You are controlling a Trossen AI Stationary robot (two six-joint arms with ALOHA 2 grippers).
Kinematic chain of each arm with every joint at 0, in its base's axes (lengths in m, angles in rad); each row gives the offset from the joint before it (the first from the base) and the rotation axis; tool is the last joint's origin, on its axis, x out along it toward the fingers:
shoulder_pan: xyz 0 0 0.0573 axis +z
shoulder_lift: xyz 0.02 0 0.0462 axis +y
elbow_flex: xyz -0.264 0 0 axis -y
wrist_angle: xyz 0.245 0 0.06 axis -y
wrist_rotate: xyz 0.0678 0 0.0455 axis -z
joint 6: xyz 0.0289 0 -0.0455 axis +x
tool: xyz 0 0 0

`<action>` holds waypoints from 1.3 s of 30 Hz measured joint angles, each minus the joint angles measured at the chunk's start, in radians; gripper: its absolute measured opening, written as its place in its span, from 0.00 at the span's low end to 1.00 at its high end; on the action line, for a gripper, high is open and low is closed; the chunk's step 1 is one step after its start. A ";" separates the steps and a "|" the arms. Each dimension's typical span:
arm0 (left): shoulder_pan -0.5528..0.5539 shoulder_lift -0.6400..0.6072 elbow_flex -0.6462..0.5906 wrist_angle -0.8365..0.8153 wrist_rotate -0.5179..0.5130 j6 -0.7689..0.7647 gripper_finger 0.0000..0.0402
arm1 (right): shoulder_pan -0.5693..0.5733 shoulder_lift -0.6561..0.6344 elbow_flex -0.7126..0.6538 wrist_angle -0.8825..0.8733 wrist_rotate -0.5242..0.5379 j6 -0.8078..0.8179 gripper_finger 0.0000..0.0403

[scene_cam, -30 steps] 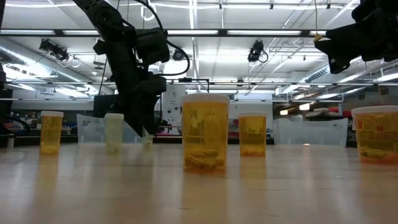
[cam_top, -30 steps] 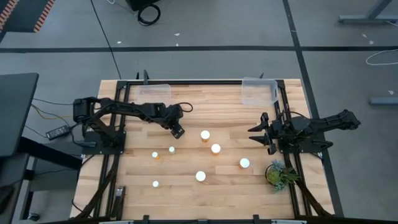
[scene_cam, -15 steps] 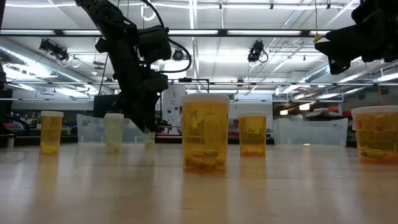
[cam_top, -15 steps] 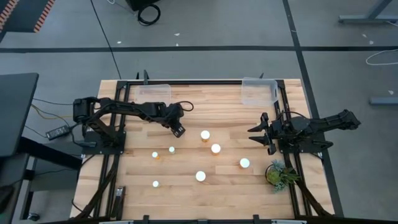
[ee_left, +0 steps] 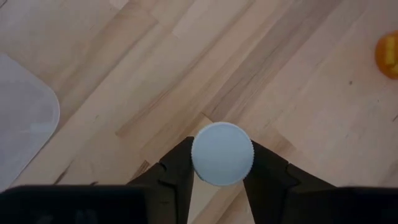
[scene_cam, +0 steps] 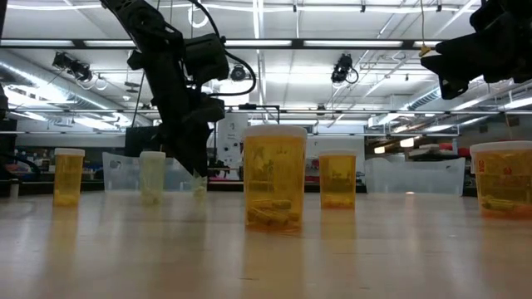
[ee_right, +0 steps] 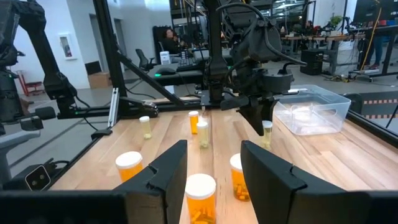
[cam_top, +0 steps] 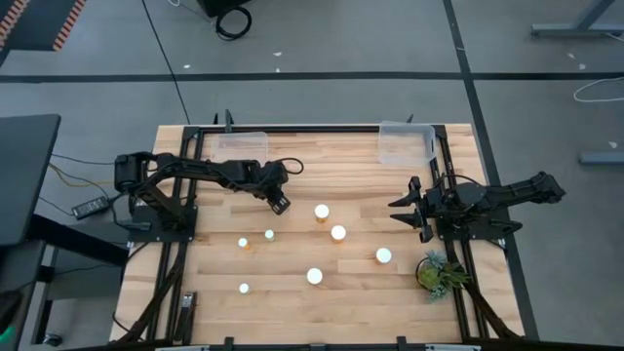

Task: Pick and place medicine bottles into bin by pill shape (circle, oval)
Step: Put the top yellow tablet bottle into the left transparent bin

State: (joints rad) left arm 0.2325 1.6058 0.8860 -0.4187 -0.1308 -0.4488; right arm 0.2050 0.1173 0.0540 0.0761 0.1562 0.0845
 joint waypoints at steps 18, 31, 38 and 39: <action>0.006 -0.162 0.000 -0.004 0.001 -0.003 0.31 | 0.000 0.000 0.000 0.000 0.000 0.000 0.39; 0.112 -0.306 -0.001 -0.058 -0.007 0.041 0.31 | 0.000 0.004 0.000 -0.009 0.000 0.000 0.39; 0.204 -0.334 -0.001 -0.094 -0.007 0.075 0.30 | 0.000 0.008 0.000 -0.016 0.000 0.000 0.39; 0.219 -0.334 -0.001 -0.102 -0.008 0.085 0.31 | 0.000 0.008 0.000 -0.016 0.000 0.000 0.39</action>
State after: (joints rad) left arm 0.4518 1.2716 0.8852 -0.5205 -0.1383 -0.3641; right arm 0.2054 0.1253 0.0540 0.0597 0.1562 0.0845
